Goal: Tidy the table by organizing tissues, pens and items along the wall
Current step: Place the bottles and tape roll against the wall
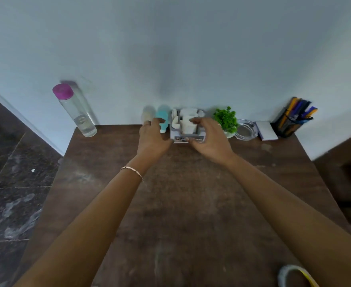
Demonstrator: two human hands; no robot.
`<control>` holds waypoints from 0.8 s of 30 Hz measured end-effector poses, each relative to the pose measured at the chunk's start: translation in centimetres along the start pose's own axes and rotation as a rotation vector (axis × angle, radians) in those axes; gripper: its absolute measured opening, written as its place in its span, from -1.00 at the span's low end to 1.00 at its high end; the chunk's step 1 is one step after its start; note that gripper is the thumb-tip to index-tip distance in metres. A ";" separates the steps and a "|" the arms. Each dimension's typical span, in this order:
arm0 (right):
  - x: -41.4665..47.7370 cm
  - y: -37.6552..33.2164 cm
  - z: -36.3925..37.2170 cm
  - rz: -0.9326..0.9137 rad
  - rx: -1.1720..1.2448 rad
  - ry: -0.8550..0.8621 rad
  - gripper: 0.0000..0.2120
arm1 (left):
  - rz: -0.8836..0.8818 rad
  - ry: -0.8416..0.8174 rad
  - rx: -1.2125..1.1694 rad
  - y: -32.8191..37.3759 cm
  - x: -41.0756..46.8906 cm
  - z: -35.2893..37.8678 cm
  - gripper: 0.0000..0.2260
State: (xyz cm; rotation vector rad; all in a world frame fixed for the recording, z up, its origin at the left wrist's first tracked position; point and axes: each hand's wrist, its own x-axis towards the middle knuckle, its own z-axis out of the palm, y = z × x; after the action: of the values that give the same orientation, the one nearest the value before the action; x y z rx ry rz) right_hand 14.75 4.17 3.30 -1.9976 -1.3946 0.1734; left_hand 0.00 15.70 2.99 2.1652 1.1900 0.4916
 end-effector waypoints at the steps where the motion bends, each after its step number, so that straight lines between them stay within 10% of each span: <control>1: -1.9 0.6 -0.8 0.016 0.017 -0.030 -0.53 | 0.001 -0.028 0.001 0.5 -1.4 0.9 -0.47; 24: -32.9 17.1 -14.1 0.498 0.020 -0.398 -0.74 | -0.230 -0.588 -0.306 10.2 -28.3 21.6 -0.88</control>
State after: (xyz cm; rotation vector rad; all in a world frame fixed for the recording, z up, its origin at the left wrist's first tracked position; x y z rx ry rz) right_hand 20.96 -34.14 -4.97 -2.3464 -1.0772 0.8405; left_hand 3.97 -19.74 -7.05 1.7089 0.9386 -0.0670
